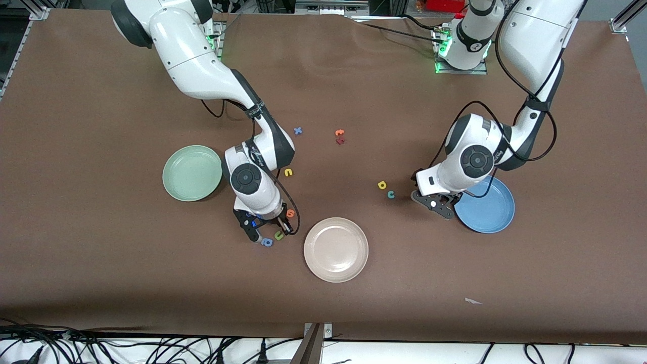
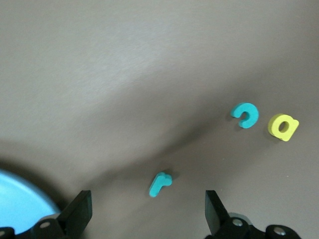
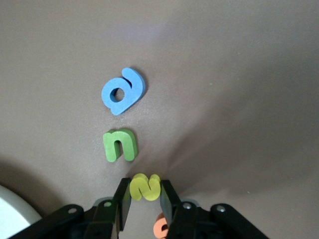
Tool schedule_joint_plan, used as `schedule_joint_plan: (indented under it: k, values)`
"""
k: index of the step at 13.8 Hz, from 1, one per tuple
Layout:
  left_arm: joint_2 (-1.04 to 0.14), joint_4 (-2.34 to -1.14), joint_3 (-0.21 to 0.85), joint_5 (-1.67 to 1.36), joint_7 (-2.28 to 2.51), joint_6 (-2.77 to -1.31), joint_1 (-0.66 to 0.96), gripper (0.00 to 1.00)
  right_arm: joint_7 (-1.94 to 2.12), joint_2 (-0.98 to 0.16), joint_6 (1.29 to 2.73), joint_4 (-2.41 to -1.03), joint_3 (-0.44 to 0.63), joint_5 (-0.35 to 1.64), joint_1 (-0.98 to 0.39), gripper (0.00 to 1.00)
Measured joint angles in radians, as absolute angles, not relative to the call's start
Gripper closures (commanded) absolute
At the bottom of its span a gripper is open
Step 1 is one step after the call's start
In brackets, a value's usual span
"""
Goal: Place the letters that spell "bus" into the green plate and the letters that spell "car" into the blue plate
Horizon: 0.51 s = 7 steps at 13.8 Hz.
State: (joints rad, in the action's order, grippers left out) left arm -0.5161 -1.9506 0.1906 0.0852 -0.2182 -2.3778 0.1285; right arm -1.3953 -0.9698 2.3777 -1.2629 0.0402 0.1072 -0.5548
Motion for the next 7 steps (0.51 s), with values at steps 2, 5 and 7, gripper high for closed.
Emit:
schedule_joint_plan:
  k: [2,5,7]
  values:
    - [-0.516,-2.024,0.191,0.102,-0.232,-2.469,0.137,0.0,-1.384,-0.961,2.312,-1.244,0.045,0.103,-0.555,0.79]
    - [-0.512,-2.08,0.185,0.108,-0.261,-2.501,0.137,0.07,-1.287,-0.906,2.168,-1.231,0.063,0.099,-0.55,0.79]
    - [-0.504,-2.089,0.181,0.108,-0.266,-2.504,0.137,0.11,-1.191,-0.85,2.033,-1.237,0.099,0.098,-0.544,0.83]
